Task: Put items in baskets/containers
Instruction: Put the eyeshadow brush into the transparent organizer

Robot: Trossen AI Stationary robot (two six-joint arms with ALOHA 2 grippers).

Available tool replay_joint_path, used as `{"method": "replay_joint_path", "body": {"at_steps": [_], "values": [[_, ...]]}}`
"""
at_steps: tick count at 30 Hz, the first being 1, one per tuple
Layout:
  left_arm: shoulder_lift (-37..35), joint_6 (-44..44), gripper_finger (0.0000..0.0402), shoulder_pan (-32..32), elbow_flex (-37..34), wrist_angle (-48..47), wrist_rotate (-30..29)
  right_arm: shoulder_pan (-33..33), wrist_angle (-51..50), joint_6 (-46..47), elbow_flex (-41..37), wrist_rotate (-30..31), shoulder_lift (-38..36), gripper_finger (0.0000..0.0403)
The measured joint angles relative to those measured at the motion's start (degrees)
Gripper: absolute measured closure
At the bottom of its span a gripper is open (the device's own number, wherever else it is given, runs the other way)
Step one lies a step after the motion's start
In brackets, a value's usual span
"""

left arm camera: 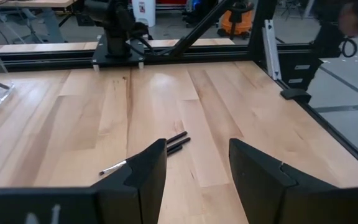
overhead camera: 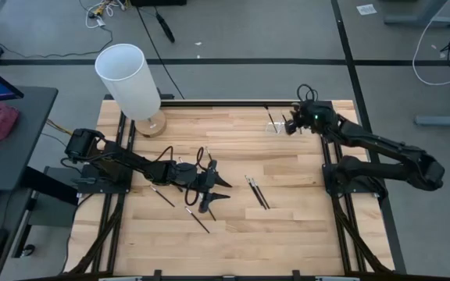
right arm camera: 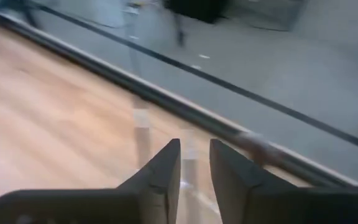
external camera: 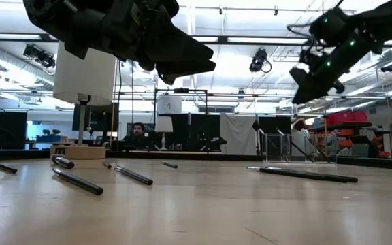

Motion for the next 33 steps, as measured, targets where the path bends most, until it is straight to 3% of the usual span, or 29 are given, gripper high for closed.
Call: {"method": "replay_joint_path", "body": {"at_steps": [7,13,17,24,27,33], "values": [[0.00,0.02,0.0225,0.02,0.00,-0.65,-3.21,23.66,2.07,11.66,0.07,-0.24,1.71,0.0343],[0.00,0.09,0.0225,0.02,0.02,-4.91,-3.39,46.20,9.98,19.43,0.07,12.64,10.93,0.0374],[0.00,0.06,0.0225,0.02,-0.51,-7.83,-3.39,55.91,15.26,23.55,0.09,17.71,19.73,0.0395],[0.00,-0.30,0.0225,0.02,-2.68,-7.34,-4.21,62.25,26.37,24.99,0.09,16.75,33.71,0.0385],[0.00,-0.31,0.0225,0.02,-2.69,-7.21,-5.21,61.19,26.57,26.21,0.10,17.15,36.10,0.0371],[0.00,-0.45,0.0225,0.02,-2.71,-6.88,-5.36,58.08,19.39,37.49,0.13,15.69,36.61,0.0318]]}}
